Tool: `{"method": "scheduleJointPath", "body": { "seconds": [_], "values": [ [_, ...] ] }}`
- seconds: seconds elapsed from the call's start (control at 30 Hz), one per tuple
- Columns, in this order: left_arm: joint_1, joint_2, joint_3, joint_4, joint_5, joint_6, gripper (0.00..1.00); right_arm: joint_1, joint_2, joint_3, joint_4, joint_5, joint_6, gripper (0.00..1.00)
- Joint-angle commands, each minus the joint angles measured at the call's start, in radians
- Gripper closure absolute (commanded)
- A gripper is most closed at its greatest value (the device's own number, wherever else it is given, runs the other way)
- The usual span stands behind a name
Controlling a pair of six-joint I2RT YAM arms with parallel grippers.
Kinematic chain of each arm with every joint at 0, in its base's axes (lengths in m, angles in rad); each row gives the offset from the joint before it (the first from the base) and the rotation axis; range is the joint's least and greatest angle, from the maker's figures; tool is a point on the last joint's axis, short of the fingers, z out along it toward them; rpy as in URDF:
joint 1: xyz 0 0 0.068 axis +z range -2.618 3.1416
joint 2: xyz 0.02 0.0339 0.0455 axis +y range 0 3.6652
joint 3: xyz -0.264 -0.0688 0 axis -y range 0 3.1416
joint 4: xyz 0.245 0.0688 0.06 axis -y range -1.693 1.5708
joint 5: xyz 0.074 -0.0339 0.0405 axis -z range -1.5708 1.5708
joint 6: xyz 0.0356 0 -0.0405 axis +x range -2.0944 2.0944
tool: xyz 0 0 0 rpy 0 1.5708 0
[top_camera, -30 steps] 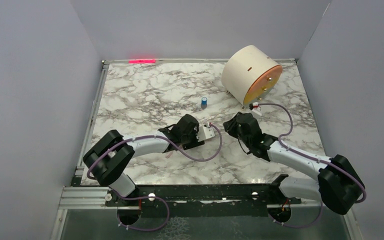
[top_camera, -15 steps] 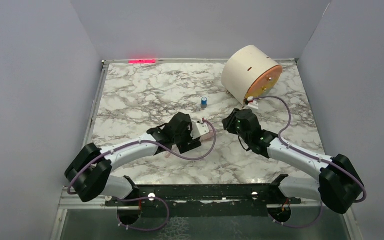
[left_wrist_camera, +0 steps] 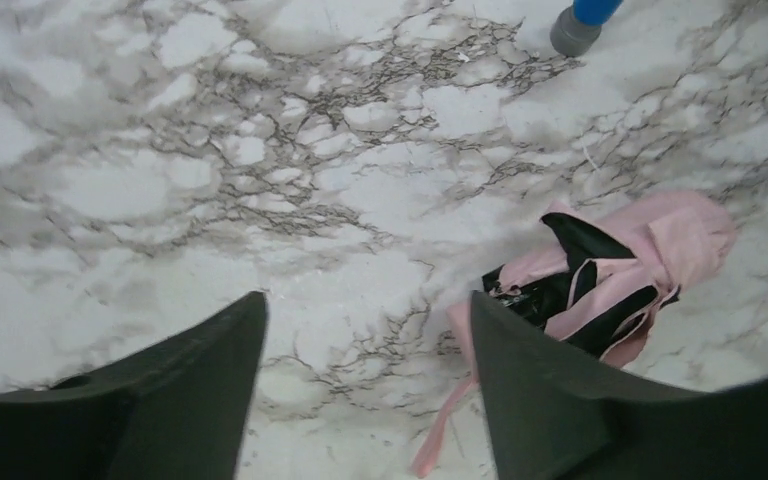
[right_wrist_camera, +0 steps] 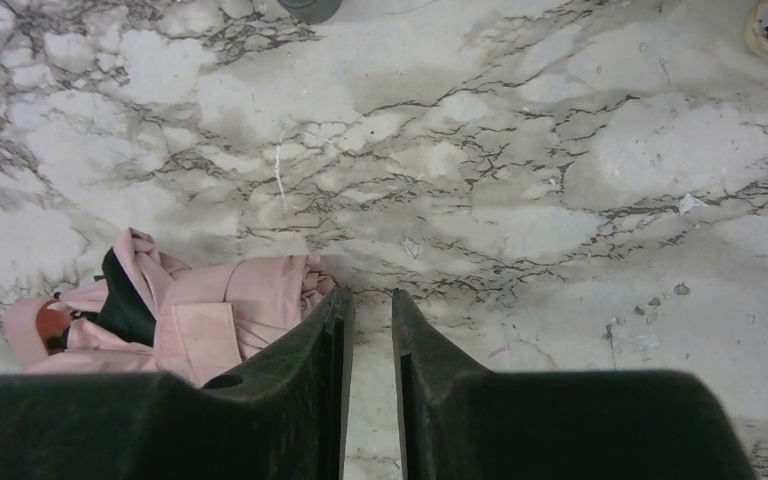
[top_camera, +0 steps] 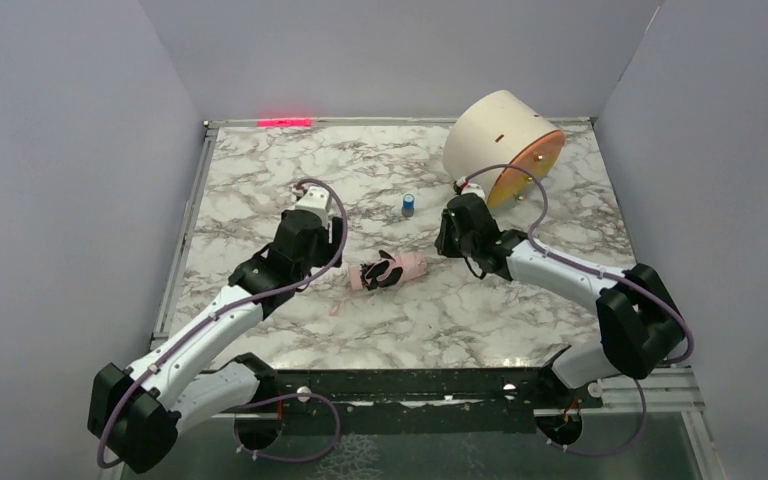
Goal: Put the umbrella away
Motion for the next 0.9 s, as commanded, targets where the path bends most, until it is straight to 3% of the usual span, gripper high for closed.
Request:
{"method": "scheduleJointPath", "body": {
  "seconds": [0.0, 0.1, 0.2, 0.37, 0.67, 0.87],
  "values": [
    [0.044, -0.025, -0.085, -0.054, 0.106, -0.33, 0.46, -0.01, 0.058, 0.061, -0.094, -0.086, -0.105, 0.76],
    [0.044, -0.006, -0.135, -0.054, 0.156, -0.407, 0.8, -0.011, 0.09, 0.091, -0.12, -0.105, -0.145, 0.78],
    [0.044, 0.017, -0.174, -0.042, 0.175, -0.439, 0.95, -0.011, 0.122, 0.112, -0.15, -0.119, -0.174, 0.82],
    [0.044, 0.095, -0.189, 0.006, 0.184, -0.412, 1.0, -0.01, 0.171, 0.127, -0.173, -0.158, -0.203, 0.99],
    [0.041, 0.355, -0.124, 0.126, 0.232, -0.359, 1.0, -0.01, 0.258, 0.17, -0.176, -0.229, -0.234, 0.99],
    [0.013, 0.475, -0.055, 0.187, 0.253, -0.333, 1.0, -0.009, 0.3, 0.2, -0.149, -0.376, -0.246, 0.99]
  ]
}}
